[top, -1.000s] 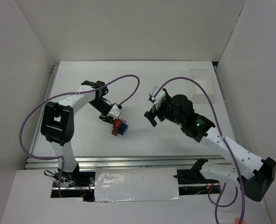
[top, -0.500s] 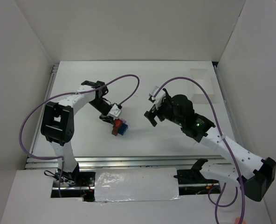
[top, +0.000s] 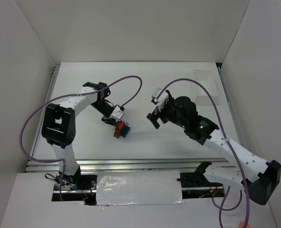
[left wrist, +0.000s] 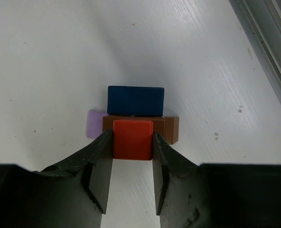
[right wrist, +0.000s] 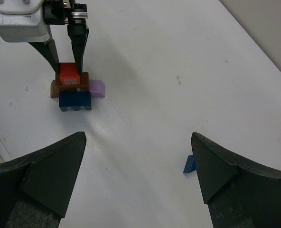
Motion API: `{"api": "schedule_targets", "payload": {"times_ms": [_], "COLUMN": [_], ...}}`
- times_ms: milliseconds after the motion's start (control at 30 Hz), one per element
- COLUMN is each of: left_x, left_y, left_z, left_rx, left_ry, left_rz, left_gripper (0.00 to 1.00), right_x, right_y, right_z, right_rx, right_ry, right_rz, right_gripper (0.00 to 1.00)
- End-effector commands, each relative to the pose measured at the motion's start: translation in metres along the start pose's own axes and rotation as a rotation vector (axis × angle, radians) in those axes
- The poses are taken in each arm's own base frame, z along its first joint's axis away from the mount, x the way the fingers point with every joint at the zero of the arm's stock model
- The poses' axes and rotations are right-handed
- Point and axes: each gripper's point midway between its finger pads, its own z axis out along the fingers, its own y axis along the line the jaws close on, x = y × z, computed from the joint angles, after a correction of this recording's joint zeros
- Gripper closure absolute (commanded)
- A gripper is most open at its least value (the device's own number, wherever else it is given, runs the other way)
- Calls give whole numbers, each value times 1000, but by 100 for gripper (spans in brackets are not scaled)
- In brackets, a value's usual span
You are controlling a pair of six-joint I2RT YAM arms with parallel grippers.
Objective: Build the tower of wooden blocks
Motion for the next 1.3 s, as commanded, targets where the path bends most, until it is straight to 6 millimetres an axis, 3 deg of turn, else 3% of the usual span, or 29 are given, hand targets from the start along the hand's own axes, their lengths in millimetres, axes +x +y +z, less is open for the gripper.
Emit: {"api": "schedule_targets", "payload": {"times_ms": [0,367,500,767,967,1033,1067,1133,1167,1267], "left_x": [-3,2,2,4,5,6,5,3,2,-2], "left_y": [-2,-5,-7,-3,-2,-1,-1,-1,-1,1], "left_z": [9,12,11,9,8,8,9,8,8,4], "left_rx": [11,28,35,22,12,9,10,9,9,-3], "left_ry": [-46,-27,-21,-10,-3,-6,-8,-14,-20,-37], "left_rz": [-1,-3,-5,-12,-20,-20,-19,-18,-19,-22], "left_gripper": [95,95,66,48,40,33,21,14,1,1], "right_x": [-23,-26,-27,-31,-34,-34,-32,-33,-32,-32], "right_y": [-4,-4,-4,-1,2,3,4,4,4,5], "right_z": [-5,-6,-7,-8,-8,-8,-7,-7,-7,-6], "right_rx": [16,17,18,10,0,-6,-7,-8,-9,-11], "right_ry": [-53,-58,-59,-64,-72,-71,-68,-70,-68,-67], "right_rz": [-20,-25,-28,-32,-34,-35,-35,-35,-35,-36], "right_gripper": [0,0,0,0,0,0,0,0,0,0]}}
